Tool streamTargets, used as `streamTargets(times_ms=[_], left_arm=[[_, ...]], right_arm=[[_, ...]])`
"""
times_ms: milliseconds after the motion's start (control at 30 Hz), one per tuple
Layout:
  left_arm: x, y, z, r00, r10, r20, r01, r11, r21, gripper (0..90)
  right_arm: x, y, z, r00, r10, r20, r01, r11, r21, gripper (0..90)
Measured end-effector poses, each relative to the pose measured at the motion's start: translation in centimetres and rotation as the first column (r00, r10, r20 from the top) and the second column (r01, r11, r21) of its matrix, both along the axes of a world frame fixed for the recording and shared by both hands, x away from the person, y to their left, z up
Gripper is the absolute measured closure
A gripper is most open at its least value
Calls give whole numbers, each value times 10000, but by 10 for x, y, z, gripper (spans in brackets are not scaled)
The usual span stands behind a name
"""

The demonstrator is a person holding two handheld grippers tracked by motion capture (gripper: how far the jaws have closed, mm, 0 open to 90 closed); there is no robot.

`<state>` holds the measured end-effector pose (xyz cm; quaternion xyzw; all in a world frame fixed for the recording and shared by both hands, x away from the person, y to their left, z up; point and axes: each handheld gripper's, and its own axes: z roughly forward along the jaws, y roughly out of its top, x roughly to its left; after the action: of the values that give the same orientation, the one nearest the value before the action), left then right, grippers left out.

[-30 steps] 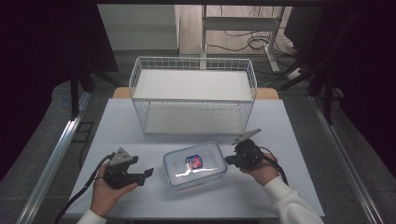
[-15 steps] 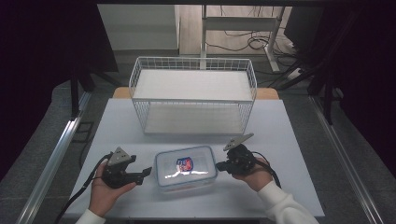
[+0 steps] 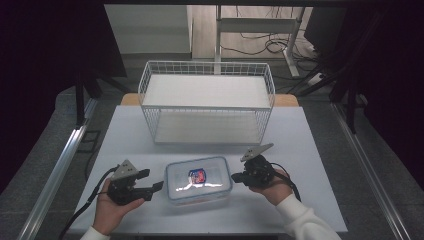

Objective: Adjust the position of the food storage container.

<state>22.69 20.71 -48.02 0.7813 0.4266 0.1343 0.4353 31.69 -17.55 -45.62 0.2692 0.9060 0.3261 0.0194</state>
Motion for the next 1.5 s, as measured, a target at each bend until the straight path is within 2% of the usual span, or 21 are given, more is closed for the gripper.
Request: streamTargets(times_ms=[67, 100, 133, 200, 233, 267, 300, 333, 367, 467, 500, 533, 600, 700, 767, 833, 967, 1100, 1333, 1433, 1500], left_arm=[[-6, 0, 0, 9995, -291, 107, 289, 9995, 140, 329], [-9, 0, 1, 9988, -460, 137, 457, 9988, 195, 335], [-11, 0, 1, 9978, -654, 124, 652, 9977, 167, 345], [-15, -1, 2, 9947, -1029, 48, 1029, 9947, 35, 372], [-15, -1, 2, 9947, -1029, 48, 1029, 9947, 35, 388], [-16, -2, 2, 9920, -1258, -81, 1257, 9920, -127, 388], [-17, -3, 2, 9893, -1441, -211, 1436, 9893, -243, 466], [-17, -5, 3, 9851, -1690, -321, 1678, 9852, -360, 499], [-18, -8, 3, 9820, -1867, -286, 1862, 9823, -178, 535], [-23, -21, 5, 9662, -2562, -294, 2569, 9661, 263, 677], [-25, -29, 3, 9526, -3004, -490, 3027, 9517, 511, 717], [-26, -34, 2, 9468, -3164, -593, 3199, 9453, 642, 778], [-27, -44, -3, 9288, -3590, -916, 3672, 9251, 973, 837], [-26, -54, -11, 9139, -3849, -1288, 3980, 9122, 974, 875], [-24, -59, -18, 9097, -3846, -1568, 4042, 9066, 1209, 885], [-22, -60, -21, 9095, -3811, -1660, 4043, 9038, 1404, 891], [-18, -61, -23, 9184, -3617, -1606, 3852, 9101, 1528, 891], [-13, -61, -25, 9149, -3691, -1637, 3927, 9076, 1485, 898], [-2, -59, -28, 9256, -3418, -1625, 3674, 9147, 1684, 899], [0, -59, -28, 9252, -3411, -1665, 3673, 9150, 1667, 900], [1, -58, -28, 9280, -3343, -1646, 3608, 9164, 1732, 900]], right_arm=[[0, -4, 0, 9999, -154, 13, 154, 9998, 100, 857], [0, -7, 0, 9995, -308, 15, 308, 9993, 193, 773], [0, -10, 0, 9985, -534, 99, 531, 9982, 263, 610], [-2, -15, -2, 9940, -1058, 284, 1049, 9940, 313, 490], [-2, -15, -2, 9940, -1058, 284, 1049, 9940, 313, 490], [-3, -19, -2, 9911, -1280, 369, 1267, 9913, 365, 450], [-7, -29, -4, 9830, -1770, 479, 1737, 9826, 651, 364], [-8, -32, -4, 9802, -1916, 500, 1876, 9793, 760, 342], [-9, -35, -5, 9774, -2047, 536, 1998, 9762, 849, 327], [-14, -46, -6, 9685, -2396, 671, 2314, 9665, 1115, 289], [-15, -48, -7, 9662, -2467, 747, 2373, 9645, 1158, 281], [-17, -52, -8, 9620, -2593, 856, 2483, 9611, 1212, 273], [-19, -56, -9, 9598, -2671, 860, 2557, 9588, 1236, 272], [-20, -59, -10, 9595, -2673, 885, 2564, 9594, 1177, 272], [-20, -61, -11, 9600, -2646, 917, 2539, 9605, 1138, 272], [-20, -61, -12, 9604, -2638, 896, 2542, 9613, 1059, 272], [-19, -60, -13, 9611, -2609, 903, 2518, 9625, 1009, 271], [-19, -59, -13, 9613, -2598, 913, 2511, 9632, 961, 272], [-19, -58, -13, 9625, -2546, 940, 2458, 9646, 958, 272], [-19, -58, -14, 9626, -2542, 941, 2455, 9647, 955, 272], [-19, -58, -14, 9623, -2552, 937, 2465, 9644, 956, 272]])
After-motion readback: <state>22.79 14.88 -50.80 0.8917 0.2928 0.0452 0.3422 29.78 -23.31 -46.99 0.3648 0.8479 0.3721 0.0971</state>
